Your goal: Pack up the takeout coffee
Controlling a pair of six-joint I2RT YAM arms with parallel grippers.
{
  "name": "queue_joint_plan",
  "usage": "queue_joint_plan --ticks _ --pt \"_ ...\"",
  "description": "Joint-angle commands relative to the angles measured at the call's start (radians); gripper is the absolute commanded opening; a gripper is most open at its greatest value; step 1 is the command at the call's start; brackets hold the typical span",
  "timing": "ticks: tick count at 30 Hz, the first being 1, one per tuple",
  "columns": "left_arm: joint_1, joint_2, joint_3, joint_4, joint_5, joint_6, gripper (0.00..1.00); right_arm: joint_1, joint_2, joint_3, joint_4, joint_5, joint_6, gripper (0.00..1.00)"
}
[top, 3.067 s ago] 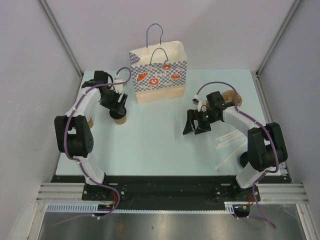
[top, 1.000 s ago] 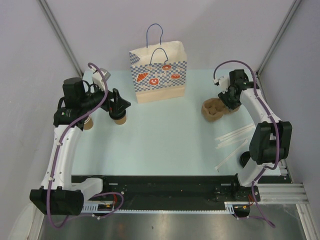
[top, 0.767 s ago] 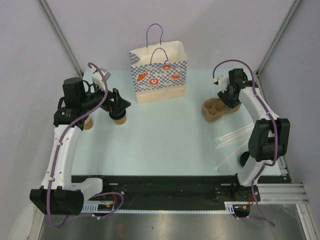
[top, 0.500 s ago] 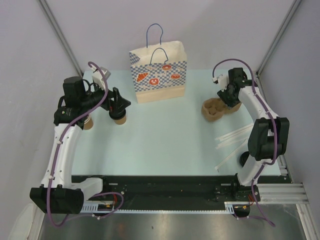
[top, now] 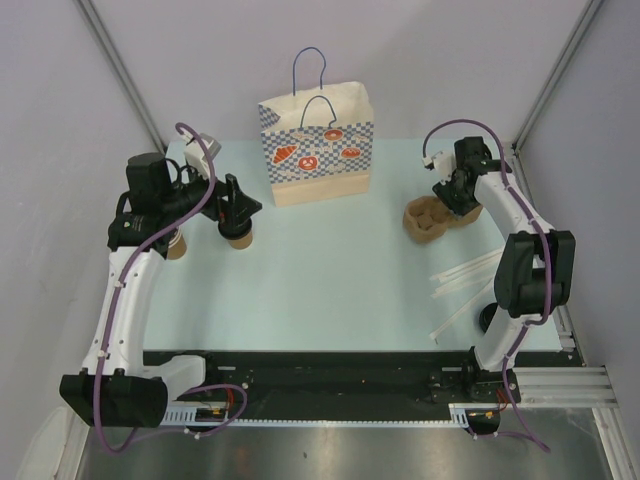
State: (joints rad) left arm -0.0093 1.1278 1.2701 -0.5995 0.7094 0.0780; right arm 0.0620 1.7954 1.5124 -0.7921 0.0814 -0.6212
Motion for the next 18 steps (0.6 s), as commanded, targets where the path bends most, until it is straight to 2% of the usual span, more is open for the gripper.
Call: queue_joint_plan --ticks 1,18 --pt "0.006 -0.003 0.025 0.040 -0.008 -0.009 1.00 0.001 0.015 0.040 0.021 -0.015 -0.003 0.44" --pt "0.006 0.012 0.025 0.052 0.015 -0.018 1.00 -0.001 0.035 0.054 0.016 -0.031 -0.003 0.35"
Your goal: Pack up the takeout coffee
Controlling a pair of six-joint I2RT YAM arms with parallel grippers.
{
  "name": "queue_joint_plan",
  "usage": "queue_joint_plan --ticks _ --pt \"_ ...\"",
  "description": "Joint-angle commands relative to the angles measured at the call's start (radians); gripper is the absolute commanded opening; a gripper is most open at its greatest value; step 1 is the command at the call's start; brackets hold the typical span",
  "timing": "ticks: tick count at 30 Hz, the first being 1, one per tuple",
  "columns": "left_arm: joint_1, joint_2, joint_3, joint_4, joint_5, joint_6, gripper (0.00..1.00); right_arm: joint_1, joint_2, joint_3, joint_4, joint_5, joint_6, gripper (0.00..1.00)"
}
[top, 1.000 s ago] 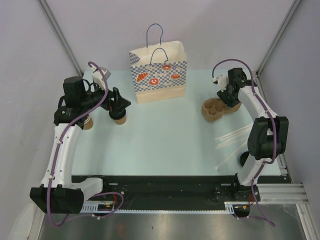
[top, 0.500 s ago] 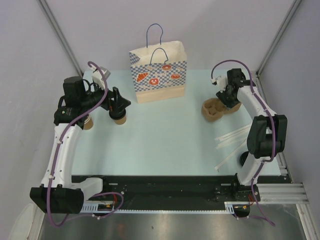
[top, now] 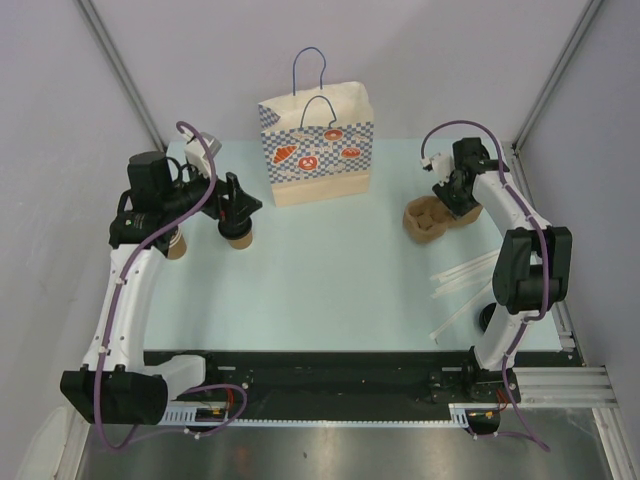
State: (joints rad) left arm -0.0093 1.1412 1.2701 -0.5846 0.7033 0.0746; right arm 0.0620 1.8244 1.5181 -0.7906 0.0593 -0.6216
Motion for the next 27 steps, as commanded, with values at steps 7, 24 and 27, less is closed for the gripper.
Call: queue_joint_plan --ticks 7,24,27 --pt "0.006 0.000 0.031 0.035 0.021 -0.016 1.00 -0.001 0.006 0.068 0.002 -0.022 -0.006 0.26" --pt "0.006 0.020 0.051 0.034 0.031 -0.021 0.99 -0.004 0.024 0.097 -0.045 -0.021 -0.059 0.29" --pt "0.006 0.023 0.054 0.032 0.033 -0.019 0.99 -0.002 0.027 0.099 -0.052 -0.026 -0.067 0.30"
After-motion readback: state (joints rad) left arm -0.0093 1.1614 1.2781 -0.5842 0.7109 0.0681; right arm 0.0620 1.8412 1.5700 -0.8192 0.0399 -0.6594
